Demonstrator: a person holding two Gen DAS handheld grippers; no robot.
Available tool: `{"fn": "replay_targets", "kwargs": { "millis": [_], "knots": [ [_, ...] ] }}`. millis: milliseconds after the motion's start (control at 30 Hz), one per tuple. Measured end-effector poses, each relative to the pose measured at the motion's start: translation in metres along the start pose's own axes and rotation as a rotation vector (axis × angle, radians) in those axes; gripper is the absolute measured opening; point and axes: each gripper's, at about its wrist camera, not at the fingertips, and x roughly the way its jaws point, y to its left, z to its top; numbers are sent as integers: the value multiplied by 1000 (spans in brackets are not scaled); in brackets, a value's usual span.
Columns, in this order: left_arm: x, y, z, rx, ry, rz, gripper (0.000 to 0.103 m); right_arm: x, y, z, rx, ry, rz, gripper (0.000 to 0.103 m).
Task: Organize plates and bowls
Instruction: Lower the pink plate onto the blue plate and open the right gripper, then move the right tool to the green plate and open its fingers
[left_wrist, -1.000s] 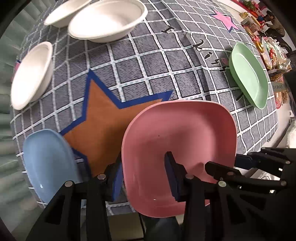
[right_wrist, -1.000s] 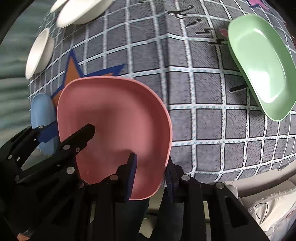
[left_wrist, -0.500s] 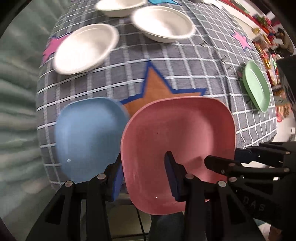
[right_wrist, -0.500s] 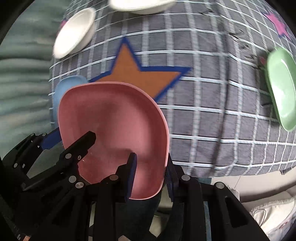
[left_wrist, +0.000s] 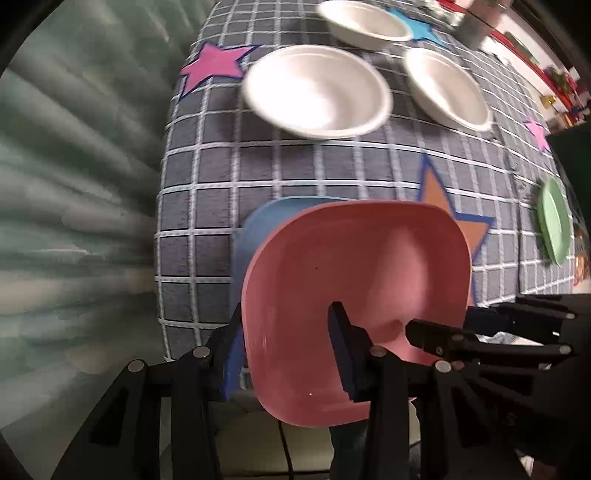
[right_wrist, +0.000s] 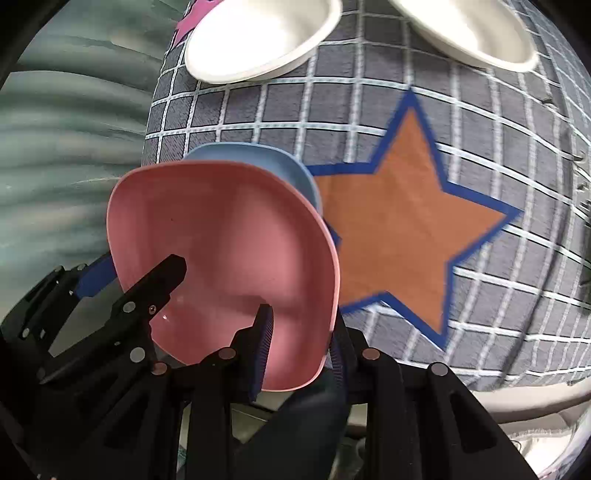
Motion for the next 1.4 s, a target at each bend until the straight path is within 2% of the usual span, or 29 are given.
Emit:
{"fn": "replay_targets", "kwargs": {
  "millis": [133, 200, 233, 267, 300, 333, 367, 400, 533, 700, 867, 933, 967, 1000, 1033, 1233, 1400],
  "knots": [
    [20, 13, 6, -19, 13, 5, 45, 26, 23, 17, -9, -12, -36, 32],
    [23, 18, 8, -11, 7, 25, 49, 34, 29, 21, -3, -8, -38, 33],
    [24, 21, 9, -8, 10, 45, 54, 37, 31, 24, 6, -3, -41, 38],
    [25, 23, 11, -12, 9, 64, 56, 37, 31, 24, 13, -2, -53, 53],
    [23, 28, 10, -21, 3, 88, 63, 31, 23, 22, 18, -8, -72, 62],
    [21, 34, 9, -35, -3, 92, 72, 29, 23, 22, 21, -27, -93, 78],
    [18, 41, 8, -52, -12, 83, 77, 20, 11, 24, 19, -39, -99, 87],
    [15, 46, 6, -63, -21, 80, 80, 16, 7, 23, 12, -50, -99, 88],
    [5, 52, -1, -59, -31, 84, 80, 1, -14, 23, -20, -52, -165, 88],
    [-10, 33, -15, -5, -46, 38, 81, -7, -55, 11, 53, -70, -188, 88],
    [-19, -3, -19, 87, -47, -8, 81, -11, -98, 1, 154, -89, -148, 88],
    [-25, -17, -20, 116, -40, -46, 81, -30, -119, -16, 191, -129, -103, 88],
    [-26, -20, -23, 131, -45, -61, 81, -37, -127, -21, 197, -149, -103, 89],
    [-30, -29, -24, 163, -55, -75, 82, -39, -133, -21, 202, -170, -117, 96],
    [-30, -36, -20, 182, -61, -78, 83, -39, -136, -19, 207, -181, -126, 103],
    [-37, -90, -6, 237, -48, -88, 84, -53, -173, -40, 236, -181, -123, 103],
    [-36, -141, 4, 292, -42, -43, 84, -87, -236, -65, 247, -182, -119, 103]
  ]
}}
